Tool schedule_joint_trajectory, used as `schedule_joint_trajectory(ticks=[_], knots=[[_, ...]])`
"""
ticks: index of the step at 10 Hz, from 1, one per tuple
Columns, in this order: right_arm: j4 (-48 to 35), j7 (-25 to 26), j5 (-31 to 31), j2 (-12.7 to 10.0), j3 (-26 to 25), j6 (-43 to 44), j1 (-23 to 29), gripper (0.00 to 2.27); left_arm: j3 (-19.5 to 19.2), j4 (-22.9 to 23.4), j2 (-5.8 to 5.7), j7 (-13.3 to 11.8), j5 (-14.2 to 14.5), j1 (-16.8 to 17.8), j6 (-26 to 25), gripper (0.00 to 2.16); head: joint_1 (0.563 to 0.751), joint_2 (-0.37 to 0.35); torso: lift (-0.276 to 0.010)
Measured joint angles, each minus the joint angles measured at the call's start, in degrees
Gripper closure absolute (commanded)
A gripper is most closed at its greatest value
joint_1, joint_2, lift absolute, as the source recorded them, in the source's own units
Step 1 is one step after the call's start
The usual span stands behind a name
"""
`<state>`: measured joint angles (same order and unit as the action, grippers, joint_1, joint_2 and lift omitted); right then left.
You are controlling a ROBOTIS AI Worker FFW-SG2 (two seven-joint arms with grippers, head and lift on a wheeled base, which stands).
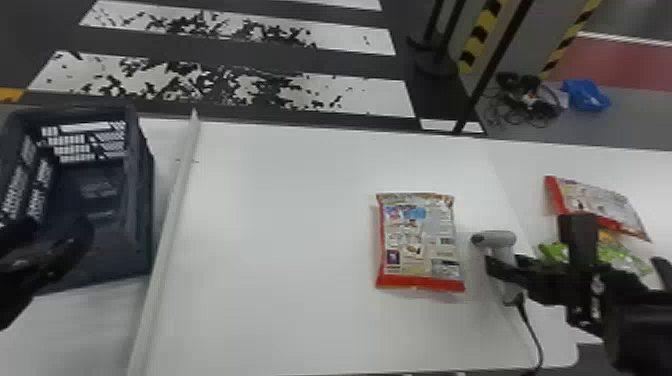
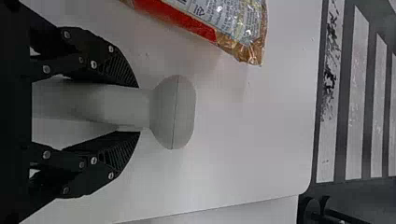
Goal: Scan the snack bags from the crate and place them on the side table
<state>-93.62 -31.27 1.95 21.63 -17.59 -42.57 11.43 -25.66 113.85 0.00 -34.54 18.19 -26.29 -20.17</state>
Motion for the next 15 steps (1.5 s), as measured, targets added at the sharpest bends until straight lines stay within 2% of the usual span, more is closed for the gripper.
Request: schedule_joint_trajectory(ticks=[5, 10, 14, 15], knots=[[-6.50, 0.10, -0.06, -0.99, -2.13, 0.07, 3.89, 2.25, 0.01, 3.45, 0.01, 0.05, -0.01, -0.68, -1.89, 0.08, 0.695, -0.166, -0.095], [-20.80, 0.17, 1.03, -5.08, -4.01, -3.68, 11.37, 2.25, 0.09, 9.30, 0.00, 0.44, 0.11, -1.82, -5.05, 0.08, 0.695, -0.127, -0.095], [-25.54, 0.07, 1.22, -5.81, -1.59, -6.53, 13.21, 2.25, 0.09, 12.25, 0.00, 2.35, -0.29, -2.99, -8.02, 0.08, 0.695, -0.075, -0.095], [-25.95, 0.07, 1.18, -5.88, -0.83, -7.17, 13.22, 2.25, 0.12, 12.97, 0.00, 3.50, -0.46, -3.40, -8.36, 0.08, 0.695, -0.068, -0.095]])
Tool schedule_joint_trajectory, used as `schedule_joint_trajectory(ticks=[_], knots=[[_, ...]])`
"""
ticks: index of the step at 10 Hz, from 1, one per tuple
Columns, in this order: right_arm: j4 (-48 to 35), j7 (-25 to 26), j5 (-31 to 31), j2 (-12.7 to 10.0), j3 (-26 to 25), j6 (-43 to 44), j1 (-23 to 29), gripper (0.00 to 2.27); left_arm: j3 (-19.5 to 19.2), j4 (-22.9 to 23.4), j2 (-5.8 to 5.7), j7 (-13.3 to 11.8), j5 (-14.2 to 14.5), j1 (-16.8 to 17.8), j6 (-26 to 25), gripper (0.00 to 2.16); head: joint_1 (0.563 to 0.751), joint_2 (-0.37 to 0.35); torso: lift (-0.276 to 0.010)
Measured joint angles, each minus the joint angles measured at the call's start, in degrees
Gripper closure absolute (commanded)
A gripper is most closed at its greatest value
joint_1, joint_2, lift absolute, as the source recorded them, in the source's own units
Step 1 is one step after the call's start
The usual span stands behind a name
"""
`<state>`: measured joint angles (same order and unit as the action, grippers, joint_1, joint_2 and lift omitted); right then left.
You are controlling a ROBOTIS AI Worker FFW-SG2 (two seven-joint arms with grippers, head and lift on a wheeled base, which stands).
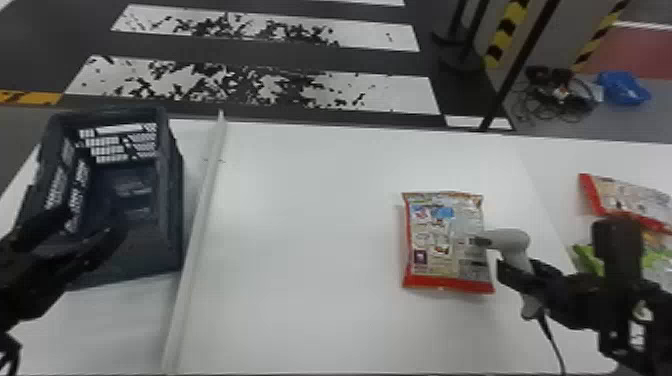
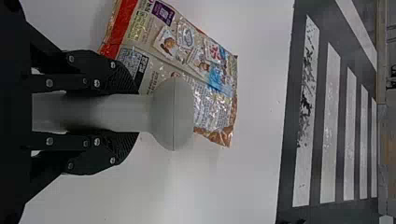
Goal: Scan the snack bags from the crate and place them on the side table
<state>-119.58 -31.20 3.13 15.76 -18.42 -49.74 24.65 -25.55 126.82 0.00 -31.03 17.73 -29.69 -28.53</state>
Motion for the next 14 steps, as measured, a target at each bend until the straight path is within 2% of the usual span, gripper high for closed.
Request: schedule_joint_trajectory(ticks=[3, 5, 7, 10, 14], knots=[[-0.29, 0.02, -0.64, -0.20, 1.85, -0.34, -0.28, 2.25, 1.65, 3.36, 0.00, 5.23, -1.44, -1.26, -2.24, 0.08, 0.695, -0.037, -0.095], [0.11, 0.01, -1.09, -0.21, 2.53, -0.90, -0.95, 2.25, 3.64, 4.22, 0.00, 7.13, -2.76, -1.47, -2.36, 0.08, 0.695, -0.041, -0.095], [0.30, 0.00, -1.06, -0.27, 2.34, -0.98, -1.09, 2.25, 5.42, 4.64, 0.00, 7.58, -3.87, -1.52, -2.13, 0.08, 0.695, -0.063, -0.095], [1.66, 0.45, 0.37, -0.57, -1.69, 0.37, -2.12, 2.25, 7.68, 4.99, 0.00, 7.78, -5.17, -1.71, -1.19, 0.08, 0.695, -0.125, -0.095], [13.43, 3.72, 0.30, 0.45, -3.01, 6.50, -7.81, 2.25, 9.60, 5.48, 0.00, 8.28, -6.98, -2.21, -0.86, 0.08, 0.695, -0.215, -0.095]])
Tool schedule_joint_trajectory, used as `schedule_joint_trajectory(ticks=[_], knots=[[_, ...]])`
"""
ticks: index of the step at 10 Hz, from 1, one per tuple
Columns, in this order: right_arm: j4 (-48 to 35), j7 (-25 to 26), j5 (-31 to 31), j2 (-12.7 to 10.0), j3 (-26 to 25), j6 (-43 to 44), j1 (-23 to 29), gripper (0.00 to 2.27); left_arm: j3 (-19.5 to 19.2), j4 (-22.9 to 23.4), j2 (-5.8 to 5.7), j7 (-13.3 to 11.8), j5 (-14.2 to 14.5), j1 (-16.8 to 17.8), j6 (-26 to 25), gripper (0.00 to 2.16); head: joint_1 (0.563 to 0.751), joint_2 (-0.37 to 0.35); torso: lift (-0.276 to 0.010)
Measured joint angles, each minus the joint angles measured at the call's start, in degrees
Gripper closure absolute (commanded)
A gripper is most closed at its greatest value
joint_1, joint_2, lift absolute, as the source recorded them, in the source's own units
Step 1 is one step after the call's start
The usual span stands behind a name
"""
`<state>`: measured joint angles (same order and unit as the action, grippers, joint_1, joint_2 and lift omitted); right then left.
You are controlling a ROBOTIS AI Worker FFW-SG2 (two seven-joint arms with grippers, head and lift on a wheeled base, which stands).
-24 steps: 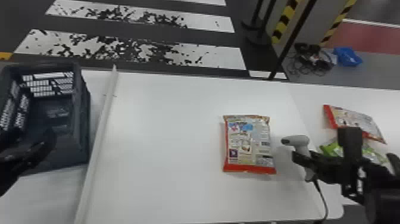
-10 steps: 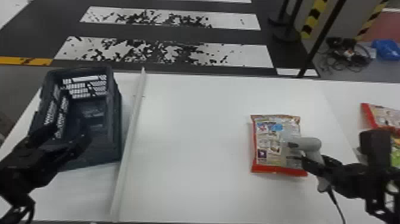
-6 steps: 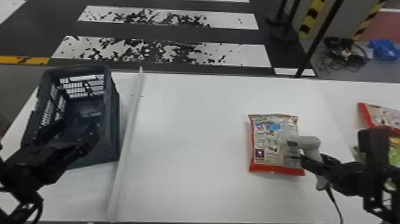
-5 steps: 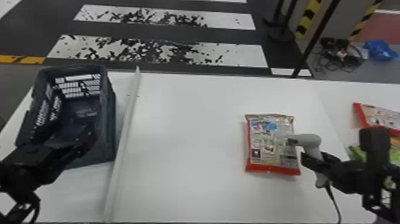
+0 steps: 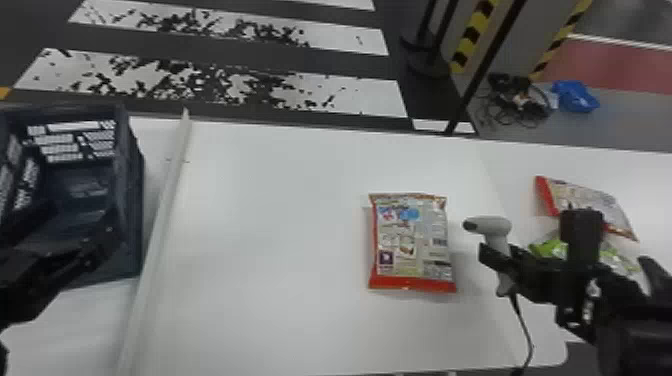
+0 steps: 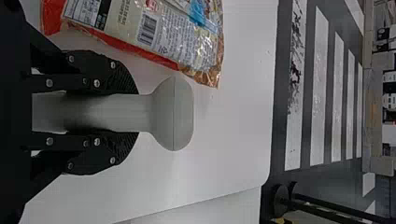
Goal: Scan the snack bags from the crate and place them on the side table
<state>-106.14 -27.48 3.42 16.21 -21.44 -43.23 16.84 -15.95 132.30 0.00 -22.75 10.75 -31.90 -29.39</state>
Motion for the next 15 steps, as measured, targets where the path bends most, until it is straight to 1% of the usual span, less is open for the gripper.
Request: schedule_joint_trajectory(ticks=[3, 6, 7, 8, 9, 10, 11, 12, 15], knots=[[9.60, 0.93, -1.54, 1.82, 1.15, 3.98, -3.99, 2.25, 0.31, 0.06, 0.00, -0.01, -0.20, -0.09, 0.00, 0.08, 0.695, -0.249, -0.095], [13.43, 1.49, -2.48, 2.25, 2.57, 5.83, -5.30, 2.23, 0.39, -0.11, 0.00, -0.17, -0.21, -0.09, -0.10, 0.08, 0.695, -0.255, -0.095], [13.85, 1.64, -2.53, 2.26, 2.80, 6.12, -5.33, 2.01, 0.39, -0.17, 0.00, -0.24, -0.21, -0.09, -0.10, 0.08, 0.695, -0.254, -0.095], [14.06, 1.66, -2.54, 2.24, 2.91, 6.18, -5.34, 1.63, 0.39, -0.18, 0.00, -0.28, -0.21, -0.09, -0.10, 0.08, 0.695, -0.254, -0.095], [14.14, 1.71, -2.48, 2.14, 2.95, 6.29, -5.29, 0.66, 0.39, -0.17, 0.00, -0.34, -0.21, -0.09, -0.10, 0.08, 0.695, -0.253, -0.095], [14.14, 2.09, -2.03, 2.01, 2.92, 6.89, -4.86, 0.00, 0.39, -0.14, 0.00, -0.38, -0.21, -0.09, -0.10, 0.08, 0.695, -0.253, -0.095], [13.38, 2.46, -1.41, 1.91, 2.45, 7.51, -4.05, 0.00, 0.39, -0.10, 0.00, -0.44, -0.21, -0.09, -0.10, 0.08, 0.695, -0.254, -0.095], [11.74, 2.70, -0.53, 1.72, 1.52, 7.73, -2.96, 0.05, 0.39, -0.11, 0.00, -0.45, -0.21, -0.14, -0.10, 0.08, 0.695, -0.258, -0.095], [4.76, 2.77, 4.65, 0.90, -1.65, 7.23, 1.17, 0.05, 0.40, -0.26, 0.00, -0.54, -0.21, -0.18, -0.10, 0.08, 0.695, -0.256, -0.095]])
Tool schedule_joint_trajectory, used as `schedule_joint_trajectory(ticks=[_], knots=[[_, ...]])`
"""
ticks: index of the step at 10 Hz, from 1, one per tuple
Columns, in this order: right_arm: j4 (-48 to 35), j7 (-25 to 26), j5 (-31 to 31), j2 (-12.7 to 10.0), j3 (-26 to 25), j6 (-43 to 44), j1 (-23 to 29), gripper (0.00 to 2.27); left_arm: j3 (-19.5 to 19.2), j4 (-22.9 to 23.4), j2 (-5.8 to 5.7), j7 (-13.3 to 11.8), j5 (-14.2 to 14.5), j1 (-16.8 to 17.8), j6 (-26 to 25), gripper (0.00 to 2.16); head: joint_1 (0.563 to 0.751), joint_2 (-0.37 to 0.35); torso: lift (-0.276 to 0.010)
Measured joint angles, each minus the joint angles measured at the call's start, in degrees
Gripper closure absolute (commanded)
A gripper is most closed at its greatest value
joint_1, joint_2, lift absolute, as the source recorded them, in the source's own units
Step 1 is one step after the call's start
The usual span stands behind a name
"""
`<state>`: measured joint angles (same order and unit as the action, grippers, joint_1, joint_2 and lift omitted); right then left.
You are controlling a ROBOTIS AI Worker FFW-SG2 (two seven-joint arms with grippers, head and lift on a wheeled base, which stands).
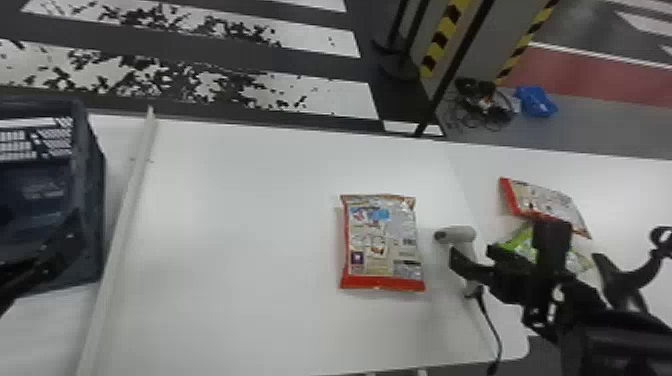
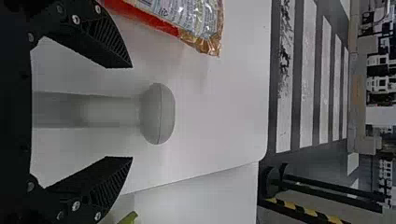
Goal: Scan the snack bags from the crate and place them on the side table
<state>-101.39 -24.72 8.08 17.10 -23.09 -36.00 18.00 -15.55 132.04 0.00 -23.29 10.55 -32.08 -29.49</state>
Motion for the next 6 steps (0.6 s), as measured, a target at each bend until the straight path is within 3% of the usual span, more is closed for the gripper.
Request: schedule_joint_trajectory(ticks=[3, 6], knots=[[-5.16, -4.28, 7.05, -0.63, -2.39, -5.83, 2.09, 0.07, 0.00, -0.10, 0.00, 0.06, 0.00, 0.00, 0.00, 0.08, 0.695, -0.225, -0.095], [-6.41, -10.21, 10.15, -0.85, -2.13, -12.22, 1.92, 0.08, 0.00, -0.34, 0.00, 0.09, 0.00, 0.08, 0.00, 0.08, 0.695, -0.163, -0.095]])
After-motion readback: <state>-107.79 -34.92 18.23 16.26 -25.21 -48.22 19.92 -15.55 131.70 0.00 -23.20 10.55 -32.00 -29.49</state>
